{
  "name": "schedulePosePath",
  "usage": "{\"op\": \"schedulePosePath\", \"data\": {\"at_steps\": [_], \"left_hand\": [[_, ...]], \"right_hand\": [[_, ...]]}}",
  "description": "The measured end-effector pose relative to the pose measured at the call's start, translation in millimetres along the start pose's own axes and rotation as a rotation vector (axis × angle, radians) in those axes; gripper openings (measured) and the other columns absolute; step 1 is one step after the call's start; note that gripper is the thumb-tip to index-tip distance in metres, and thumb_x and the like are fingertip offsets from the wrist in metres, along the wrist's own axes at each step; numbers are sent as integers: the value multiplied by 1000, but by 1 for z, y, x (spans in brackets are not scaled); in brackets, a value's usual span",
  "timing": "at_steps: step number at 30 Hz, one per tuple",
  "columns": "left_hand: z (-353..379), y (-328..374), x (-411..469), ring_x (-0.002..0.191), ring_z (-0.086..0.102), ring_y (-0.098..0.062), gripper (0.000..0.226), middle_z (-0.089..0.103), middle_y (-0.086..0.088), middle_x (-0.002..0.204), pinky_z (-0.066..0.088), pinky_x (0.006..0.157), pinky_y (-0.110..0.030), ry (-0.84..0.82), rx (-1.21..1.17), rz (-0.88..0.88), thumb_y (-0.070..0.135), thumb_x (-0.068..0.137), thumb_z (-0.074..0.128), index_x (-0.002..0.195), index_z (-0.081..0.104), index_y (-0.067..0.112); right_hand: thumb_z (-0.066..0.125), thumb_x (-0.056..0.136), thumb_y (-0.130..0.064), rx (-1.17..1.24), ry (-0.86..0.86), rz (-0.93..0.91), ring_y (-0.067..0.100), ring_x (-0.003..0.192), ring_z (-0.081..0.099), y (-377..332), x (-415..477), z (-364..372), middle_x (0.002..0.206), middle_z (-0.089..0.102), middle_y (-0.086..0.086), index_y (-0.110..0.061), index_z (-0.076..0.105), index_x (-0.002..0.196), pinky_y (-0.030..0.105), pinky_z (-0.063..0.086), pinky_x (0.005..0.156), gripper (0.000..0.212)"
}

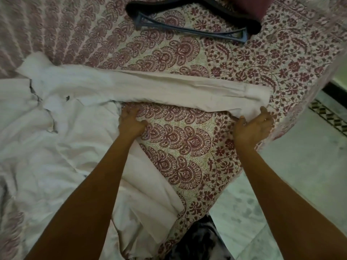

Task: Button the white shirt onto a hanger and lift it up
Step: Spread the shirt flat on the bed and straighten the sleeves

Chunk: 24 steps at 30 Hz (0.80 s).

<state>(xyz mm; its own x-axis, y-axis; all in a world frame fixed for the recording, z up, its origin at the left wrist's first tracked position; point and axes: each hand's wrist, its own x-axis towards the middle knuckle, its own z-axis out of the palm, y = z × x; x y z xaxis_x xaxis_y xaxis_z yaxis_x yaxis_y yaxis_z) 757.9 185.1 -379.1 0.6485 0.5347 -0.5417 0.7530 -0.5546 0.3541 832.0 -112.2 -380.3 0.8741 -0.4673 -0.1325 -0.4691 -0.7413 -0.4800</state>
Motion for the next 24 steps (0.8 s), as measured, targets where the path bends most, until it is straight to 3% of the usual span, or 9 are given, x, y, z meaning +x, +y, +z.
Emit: {"op": "schedulePosePath", "data": {"at_steps": [2, 4, 8, 10, 12, 14, 17, 20, 24], "left_hand": [[-12, -3, -7, 112, 56, -19, 39, 51, -11, 134, 42, 99, -26, 10, -168, 42, 16, 85, 59, 124, 57, 18], [-28, -6, -14, 86, 65, -8, 28, 67, -12, 112, 44, 82, -16, 102, -249, 60, 11, 87, 53, 112, 65, 14], [-63, -32, -6, 100, 63, -26, 22, 69, -12, 106, 43, 88, -26, 371, -223, 53, 9, 86, 53, 102, 68, 10], [-81, -49, 9, 100, 62, -27, 22, 69, -12, 107, 44, 89, -27, 448, -251, 19, 9, 86, 53, 103, 67, 9], [-97, -65, 28, 104, 61, -26, 24, 67, -11, 111, 41, 90, -24, 508, -269, -26, 10, 87, 52, 106, 66, 9], [-112, -77, 51, 112, 56, -26, 28, 62, -11, 119, 38, 94, -23, 583, -315, -62, 11, 88, 51, 112, 63, 10], [-132, -95, 87, 126, 43, -28, 36, 47, -11, 136, 33, 105, -36, 673, -209, -122, 18, 89, 52, 125, 55, 17], [-149, -117, 129, 133, 33, -32, 44, 35, -11, 146, 27, 109, -44, 585, -90, -204, 29, 92, 47, 135, 43, 24], [-155, -145, 174, 141, 22, -33, 63, 20, -12, 154, 21, 115, -48, 313, -7, -113, 53, 88, 38, 144, 28, 26]], "right_hand": [[53, 76, -12, 40, 44, -136, 35, 121, 41, -13, -26, 9, 129, 43, 20, -6, 40, 132, 43, 31, 101, 57], [52, 73, -10, 108, 5, -264, 37, 116, 44, -29, -47, 21, 122, 48, 21, -5, 47, 127, 44, 34, 97, 54], [48, 74, -9, 174, -188, -541, 36, 107, 51, -82, -74, 45, 119, 52, 18, -6, 53, 119, 41, 39, 87, 45], [45, 82, -10, 219, -309, -632, 34, 89, 57, -116, -80, 59, 118, 53, 16, -7, 55, 115, 34, 41, 71, 34], [44, 90, -13, 228, -400, -682, 33, 80, 59, -149, -82, 77, 117, 56, 13, -10, 57, 114, 28, 37, 64, 27], [45, 92, -12, 215, -460, -765, 33, 87, 59, -183, -84, 100, 120, 58, 12, -11, 58, 116, 27, 38, 68, 27], [44, 90, -8, 145, -541, -825, 32, 107, 55, -230, -81, 133, 129, 52, 13, -10, 53, 124, 34, 45, 80, 36], [42, 90, -14, -38, -571, -799, 31, 105, 56, -256, -80, 159, 122, 55, 14, -12, 52, 123, 35, 45, 78, 34], [53, 89, -20, 19, -600, -613, 24, 76, 56, -278, -65, 175, 77, 60, 10, -8, 65, 86, 25, 37, 65, 17]]}}
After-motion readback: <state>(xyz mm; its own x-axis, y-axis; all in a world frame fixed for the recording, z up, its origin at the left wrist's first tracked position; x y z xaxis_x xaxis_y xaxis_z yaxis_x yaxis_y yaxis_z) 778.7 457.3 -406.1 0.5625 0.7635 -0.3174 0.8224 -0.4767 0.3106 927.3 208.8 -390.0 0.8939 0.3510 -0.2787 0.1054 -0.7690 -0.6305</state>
